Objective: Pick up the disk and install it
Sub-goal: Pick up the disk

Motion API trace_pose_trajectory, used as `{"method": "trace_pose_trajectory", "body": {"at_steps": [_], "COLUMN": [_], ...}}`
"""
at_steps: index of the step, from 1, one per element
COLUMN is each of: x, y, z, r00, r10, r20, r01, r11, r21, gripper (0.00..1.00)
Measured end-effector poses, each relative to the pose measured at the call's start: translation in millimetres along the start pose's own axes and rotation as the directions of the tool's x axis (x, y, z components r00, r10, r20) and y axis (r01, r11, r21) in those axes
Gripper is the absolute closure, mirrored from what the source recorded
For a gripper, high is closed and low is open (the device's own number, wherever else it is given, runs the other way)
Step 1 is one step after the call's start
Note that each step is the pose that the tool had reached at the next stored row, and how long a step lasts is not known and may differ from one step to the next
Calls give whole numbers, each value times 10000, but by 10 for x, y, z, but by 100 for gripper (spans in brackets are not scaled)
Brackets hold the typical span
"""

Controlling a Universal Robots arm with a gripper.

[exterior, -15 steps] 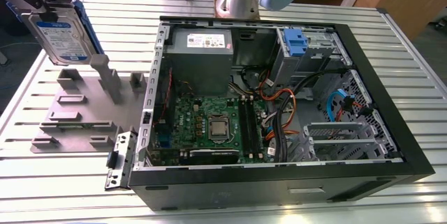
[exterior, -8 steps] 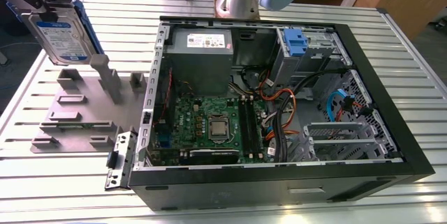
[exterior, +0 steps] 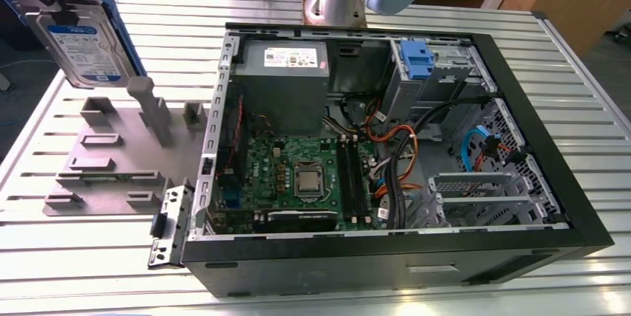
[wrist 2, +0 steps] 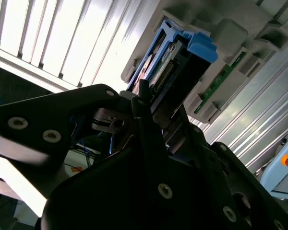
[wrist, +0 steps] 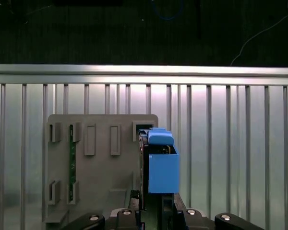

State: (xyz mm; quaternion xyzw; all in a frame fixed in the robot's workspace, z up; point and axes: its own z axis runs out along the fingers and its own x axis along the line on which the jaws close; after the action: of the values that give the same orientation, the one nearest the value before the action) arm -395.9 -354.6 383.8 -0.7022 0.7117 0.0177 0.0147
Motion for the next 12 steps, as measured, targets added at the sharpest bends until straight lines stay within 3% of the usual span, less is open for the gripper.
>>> {"method": "trace_pose_trajectory", "body": {"at_steps": [6,12], "x": [-5,-8], "y": [0,1], "z": [-99,-157], "r00": [10000,10000], "r10": [0,-1], "r20": [1,-2], "r01": [0,1], "r11": [10000,10000], "r21": [1,2], "gripper": [65,65]}}
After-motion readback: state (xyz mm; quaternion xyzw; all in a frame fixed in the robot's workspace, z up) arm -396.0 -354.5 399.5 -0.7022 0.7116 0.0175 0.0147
